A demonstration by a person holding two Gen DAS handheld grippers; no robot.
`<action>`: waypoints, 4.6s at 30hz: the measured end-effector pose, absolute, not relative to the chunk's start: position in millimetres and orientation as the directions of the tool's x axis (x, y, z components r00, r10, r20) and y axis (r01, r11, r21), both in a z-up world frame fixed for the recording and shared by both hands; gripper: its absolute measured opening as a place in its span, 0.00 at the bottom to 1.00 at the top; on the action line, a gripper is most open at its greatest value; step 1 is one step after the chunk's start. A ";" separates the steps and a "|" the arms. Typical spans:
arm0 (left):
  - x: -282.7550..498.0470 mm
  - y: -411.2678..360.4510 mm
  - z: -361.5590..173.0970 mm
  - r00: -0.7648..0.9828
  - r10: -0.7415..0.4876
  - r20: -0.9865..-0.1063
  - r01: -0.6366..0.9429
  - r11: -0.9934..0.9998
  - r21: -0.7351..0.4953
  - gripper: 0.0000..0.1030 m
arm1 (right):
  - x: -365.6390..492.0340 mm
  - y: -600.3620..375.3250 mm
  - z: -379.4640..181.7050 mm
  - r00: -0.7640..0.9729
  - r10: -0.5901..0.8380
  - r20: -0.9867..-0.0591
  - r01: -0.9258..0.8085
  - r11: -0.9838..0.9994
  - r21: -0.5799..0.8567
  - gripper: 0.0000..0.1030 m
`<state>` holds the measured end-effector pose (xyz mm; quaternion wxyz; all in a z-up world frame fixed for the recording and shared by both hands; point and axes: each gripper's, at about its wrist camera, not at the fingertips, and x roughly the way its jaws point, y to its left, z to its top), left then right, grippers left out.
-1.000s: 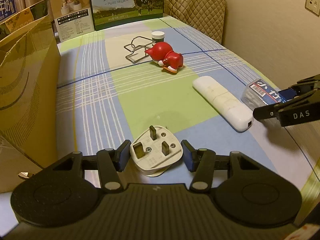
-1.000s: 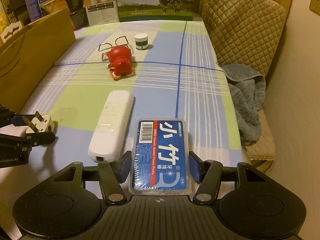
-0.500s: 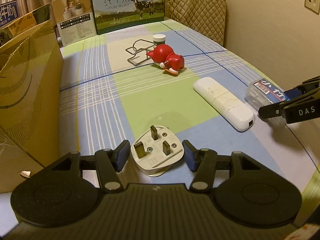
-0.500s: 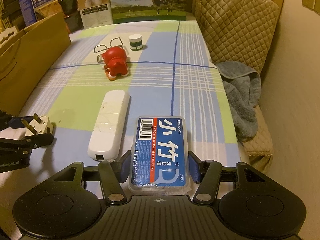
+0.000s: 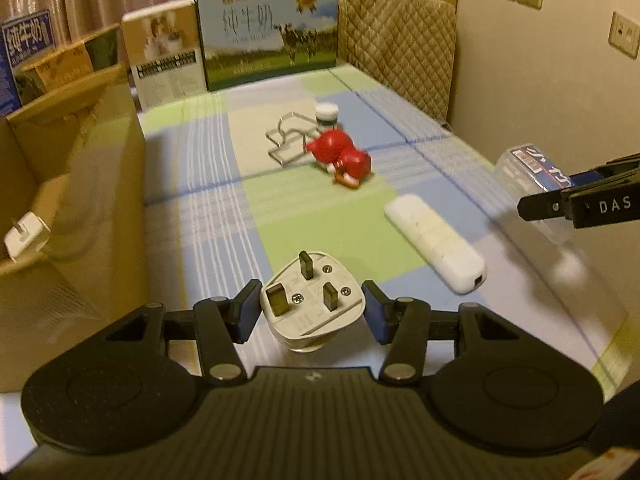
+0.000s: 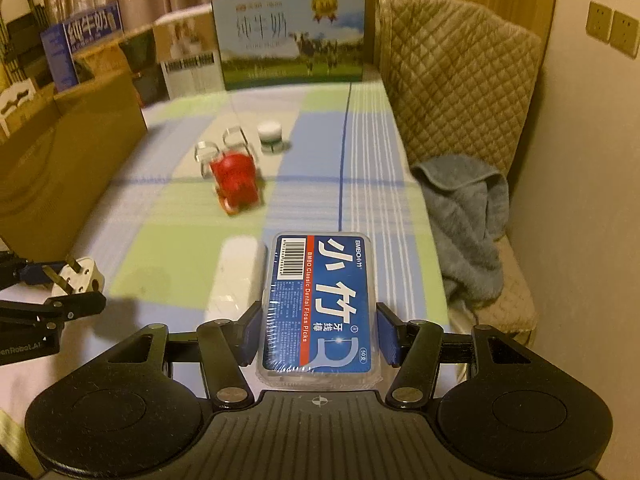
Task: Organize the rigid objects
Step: 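Lift the plug with the left gripper while the right lifts the floss-pick box, then carry the plug with the left gripper over the cardboard box while the right carries the floss-pick box, then open the left gripper to drop the plug into the box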
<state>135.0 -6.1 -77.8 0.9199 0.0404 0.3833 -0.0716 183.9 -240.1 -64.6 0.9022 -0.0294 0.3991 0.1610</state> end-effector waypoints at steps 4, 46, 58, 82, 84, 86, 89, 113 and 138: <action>126.1 3.0 -53.3 0.709 -0.096 -0.699 0.137 0.991 0.003 0.47 | 172.9 -232.5 -36.2 0.657 0.291 -0.695 -0.315 0.944 0.098 0.52; 26.1 147.8 52.5 0.782 0.054 -0.621 -0.069 0.998 0.001 0.47 | 95.1 -44.4 35.7 0.553 0.545 -0.630 -0.600 0.785 0.153 0.52; 28.0 180.1 59.5 0.780 0.087 -0.619 -0.087 0.996 0.031 0.47 | 100.9 -9.2 28.5 0.511 0.575 -0.639 -0.632 0.755 0.175 0.52; 126.9 248.8 58.3 0.737 0.065 -0.673 0.001 0.995 0.097 0.47 | 188.7 86.1 15.6 0.441 0.576 -0.689 -0.683 0.713 0.159 0.52; 135.2 249.2 50.6 0.725 0.062 -0.685 0.017 0.994 0.109 0.47 | 194.8 92.7 8.1 0.435 0.564 -0.702 -0.689 0.711 0.143 0.52; 142.3 249.6 42.1 0.714 0.064 -0.698 0.037 0.991 0.128 0.47 | 198.9 99.0 1.0 0.433 0.551 -0.713 -0.701 0.703 0.119 0.52; 150.7 249.8 30.5 0.698 0.065 -0.713 0.060 0.987 0.149 0.47 | 202.6 104.4 -8.4 0.422 0.543 -0.726 -0.714 0.693 0.103 0.52; 177.5 245.9 -5.2 0.655 0.058 -0.754 0.127 0.975 0.185 0.47 | 213.6 119.1 -37.1 0.399 0.518 -0.757 -0.740 0.669 0.067 0.52; 186.1 246.3 -12.3 0.658 0.053 -0.751 0.138 0.972 0.190 0.53 | 215.6 118.8 -37.0 0.393 0.526 -0.755 -0.741 0.667 0.079 0.52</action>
